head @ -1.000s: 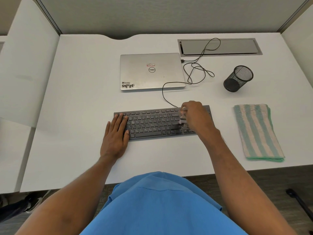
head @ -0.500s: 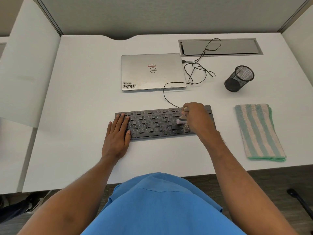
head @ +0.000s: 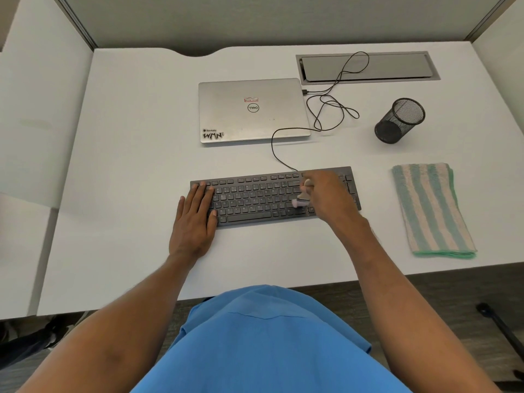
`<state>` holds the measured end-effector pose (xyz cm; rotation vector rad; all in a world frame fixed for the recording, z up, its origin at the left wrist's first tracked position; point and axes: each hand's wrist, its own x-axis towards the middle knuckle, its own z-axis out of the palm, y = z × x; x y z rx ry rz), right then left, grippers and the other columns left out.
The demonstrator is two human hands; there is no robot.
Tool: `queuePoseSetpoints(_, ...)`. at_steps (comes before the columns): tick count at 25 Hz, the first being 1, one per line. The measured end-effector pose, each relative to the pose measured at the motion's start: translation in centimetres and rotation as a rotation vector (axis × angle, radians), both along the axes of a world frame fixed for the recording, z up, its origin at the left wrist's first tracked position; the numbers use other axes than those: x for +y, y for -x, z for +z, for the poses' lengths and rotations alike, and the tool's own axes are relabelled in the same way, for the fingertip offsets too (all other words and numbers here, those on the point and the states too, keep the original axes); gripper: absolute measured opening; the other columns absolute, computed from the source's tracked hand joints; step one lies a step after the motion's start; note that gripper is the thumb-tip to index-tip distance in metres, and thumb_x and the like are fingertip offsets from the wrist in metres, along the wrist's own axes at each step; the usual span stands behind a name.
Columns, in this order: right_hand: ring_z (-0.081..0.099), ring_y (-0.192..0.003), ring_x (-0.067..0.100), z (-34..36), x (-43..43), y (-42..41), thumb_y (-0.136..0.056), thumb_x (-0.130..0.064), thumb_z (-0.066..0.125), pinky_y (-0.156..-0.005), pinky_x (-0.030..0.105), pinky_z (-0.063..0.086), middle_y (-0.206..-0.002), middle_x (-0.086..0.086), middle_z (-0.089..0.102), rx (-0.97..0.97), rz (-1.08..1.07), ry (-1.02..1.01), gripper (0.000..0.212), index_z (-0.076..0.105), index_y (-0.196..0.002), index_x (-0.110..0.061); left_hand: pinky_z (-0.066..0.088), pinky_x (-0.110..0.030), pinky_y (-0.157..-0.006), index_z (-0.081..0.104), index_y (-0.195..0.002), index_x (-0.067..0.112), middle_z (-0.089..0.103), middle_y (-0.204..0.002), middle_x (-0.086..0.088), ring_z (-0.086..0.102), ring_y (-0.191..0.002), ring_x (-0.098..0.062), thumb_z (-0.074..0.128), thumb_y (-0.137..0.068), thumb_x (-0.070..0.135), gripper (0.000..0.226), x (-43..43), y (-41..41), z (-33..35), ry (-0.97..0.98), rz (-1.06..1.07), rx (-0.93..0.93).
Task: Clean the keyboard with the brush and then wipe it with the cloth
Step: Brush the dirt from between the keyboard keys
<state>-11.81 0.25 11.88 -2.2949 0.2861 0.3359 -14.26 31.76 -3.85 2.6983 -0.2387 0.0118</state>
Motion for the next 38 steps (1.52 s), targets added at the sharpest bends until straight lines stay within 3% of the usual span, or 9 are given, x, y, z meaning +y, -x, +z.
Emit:
queuePoseSetpoints(3,0.053,-0.078,0.015,0.2,-0.8,-0.1,-0.101,-0.011,0.047,-0.057,0.006,0.044,-0.092,0.001,0.057,0.015,-0.06,0.081,0.019,0.065,-0.107,-0.013,0.009,-0.048,-0.133,0.022,-0.169,0.022,0.014,-0.177,0.003,0.002,-0.164,-0.011,0.03,-0.108,0.035,0.062,0.0,0.0,0.0,0.004,0.002,-0.001)
queuePoseSetpoints(12,0.048,-0.06,-0.001,0.9,1.6,1.4,-0.099,0.01,0.046,-0.043,-0.001,0.035,-0.113,0.035,0.063,0.03,0.004,-0.044,0.019,0.064,-0.103,0.015,0.008,-0.047,-0.133,0.022,-0.169,0.023,0.015,-0.177,0.003,0.003,-0.164,-0.012,0.03,-0.108,0.035,0.062,0.0,0.1,0.0,-0.005,0.003,-0.004)
queuePoseSetpoints(14,0.058,-0.059,-0.004,-0.5,0.2,1.3,-0.102,0.0,0.045,-0.049,0.001,0.041,-0.121,0.033,0.061,-0.051,-0.001,0.052,0.024,0.062,-0.114,0.01,0.008,-0.047,-0.133,0.022,-0.169,0.023,0.015,-0.177,0.003,0.003,-0.164,-0.012,0.031,-0.108,0.035,0.062,0.1,0.2,0.0,-0.002,0.004,-0.004)
queuePoseSetpoints(17,0.07,-0.088,0.011,-1.3,-0.9,1.5,-0.096,-0.023,0.043,-0.077,0.031,0.061,-0.125,0.025,0.061,-0.092,-0.035,0.059,0.034,0.063,-0.118,-0.006,0.009,-0.048,-0.133,0.022,-0.169,0.022,0.015,-0.177,0.003,0.002,-0.164,-0.012,0.031,-0.109,0.035,0.062,-0.1,0.1,0.1,-0.003,0.002,-0.003)
queuePoseSetpoints(22,0.06,-0.058,-0.002,-0.1,0.8,1.9,-0.099,0.005,0.05,-0.048,-0.001,0.036,-0.097,0.023,0.066,-0.006,-0.055,-0.06,0.018,0.066,-0.1,0.013,0.009,-0.048,-0.133,0.022,-0.169,0.022,0.015,-0.177,0.003,0.002,-0.164,-0.012,0.031,-0.109,0.034,0.062,0.0,0.1,0.2,-0.005,0.005,-0.005)
queuePoseSetpoints(26,0.062,-0.062,-0.007,-0.7,-0.2,2.0,-0.098,0.011,0.045,-0.047,-0.001,0.038,-0.101,0.022,0.064,-0.006,-0.033,-0.022,0.021,0.065,-0.105,0.012,0.009,-0.048,-0.133,0.022,-0.169,0.022,0.015,-0.177,0.003,0.002,-0.164,-0.012,0.031,-0.109,0.034,0.062,-0.1,0.1,0.1,-0.009,0.002,-0.004)
queuePoseSetpoints(29,0.065,-0.084,0.011,-1.0,-1.5,2.2,-0.098,-0.002,0.049,-0.074,0.017,0.057,-0.113,0.015,0.065,-0.06,-0.082,0.087,0.025,0.065,-0.117,-0.006,0.01,-0.049,-0.133,0.023,-0.169,0.022,0.016,-0.177,0.002,0.002,-0.164,-0.012,0.031,-0.108,0.034,0.062,0.0,0.1,0.1,-0.008,0.003,-0.005)
queuePoseSetpoints(32,0.054,-0.061,0.015,-0.6,-0.9,2.9,-0.099,0.004,0.049,-0.057,-0.001,0.04,-0.09,0.021,0.06,-0.101,0.017,0.12,0.017,0.065,-0.103,0.009,0.01,-0.048,-0.133,0.023,-0.169,0.022,0.015,-0.177,0.003,0.002,-0.164,-0.012,0.03,-0.108,0.035,0.062,-0.1,0.1,0.2,-0.011,0.004,-0.007)
queuePoseSetpoints(38,0.063,-0.082,0.014,-1.8,-0.2,4.0,-0.098,-0.005,0.058,-0.065,0.017,0.044,-0.091,0.001,0.068,-0.136,0.077,0.13,0.015,0.07,-0.089,-0.01,0.01,-0.048,-0.133,0.022,-0.169,0.022,0.015,-0.177,0.002,0.002,-0.164,-0.011,0.03,-0.108,0.035,0.062,-0.1,0.1,0.1,-0.016,0.001,-0.002)
